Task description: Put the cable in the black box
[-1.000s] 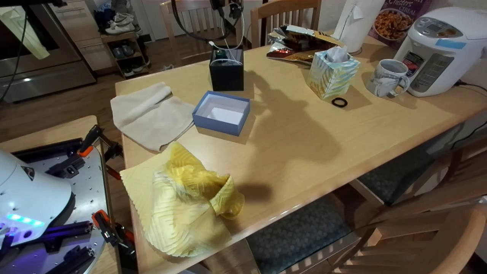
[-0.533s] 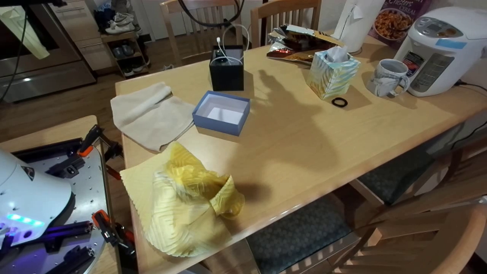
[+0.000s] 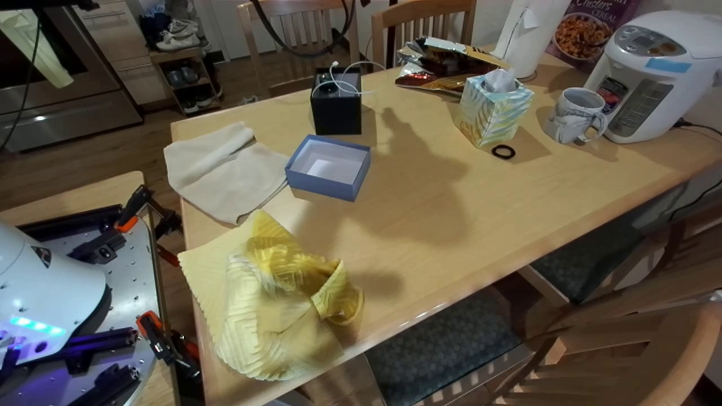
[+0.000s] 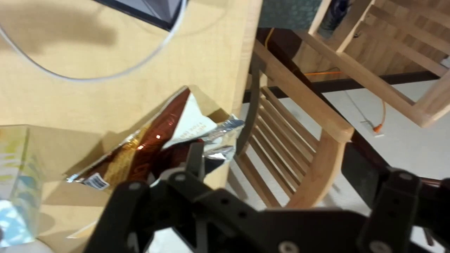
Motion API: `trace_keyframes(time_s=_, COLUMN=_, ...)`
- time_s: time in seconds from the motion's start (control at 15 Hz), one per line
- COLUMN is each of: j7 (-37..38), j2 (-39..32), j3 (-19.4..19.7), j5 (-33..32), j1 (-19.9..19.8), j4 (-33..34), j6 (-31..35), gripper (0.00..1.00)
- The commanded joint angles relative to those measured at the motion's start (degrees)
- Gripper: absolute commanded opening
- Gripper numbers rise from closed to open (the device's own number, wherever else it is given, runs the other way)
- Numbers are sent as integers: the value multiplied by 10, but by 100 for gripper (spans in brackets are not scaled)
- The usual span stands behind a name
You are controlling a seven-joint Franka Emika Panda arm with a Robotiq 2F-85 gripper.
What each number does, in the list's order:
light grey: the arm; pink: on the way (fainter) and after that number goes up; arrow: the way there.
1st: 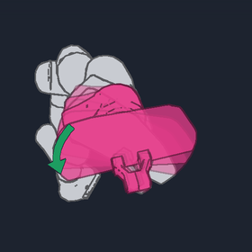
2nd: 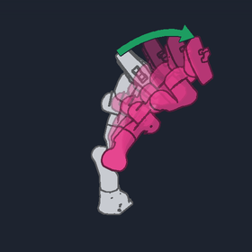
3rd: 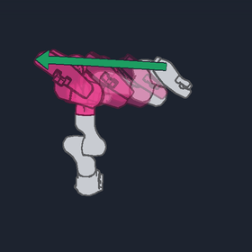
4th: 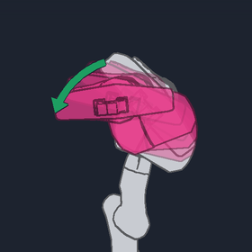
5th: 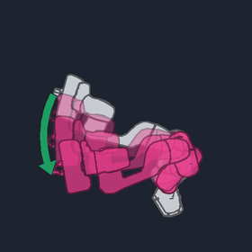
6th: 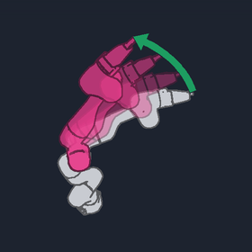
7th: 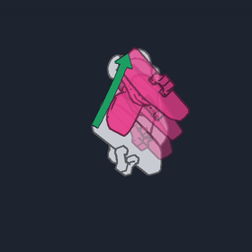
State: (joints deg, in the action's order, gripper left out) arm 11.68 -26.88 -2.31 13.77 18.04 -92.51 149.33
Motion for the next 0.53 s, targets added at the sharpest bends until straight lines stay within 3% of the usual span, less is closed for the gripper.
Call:
trace_keyframes(time_s=0.0, j7=117, j2=44, j3=26, j5=-79, j1=10, j4=-39, j6=-92, gripper=100)
trace_keyframes(time_s=0.47, j7=214, j2=55, j3=1, j5=-77, j1=-8, j4=-8, j6=-364, gripper=100)
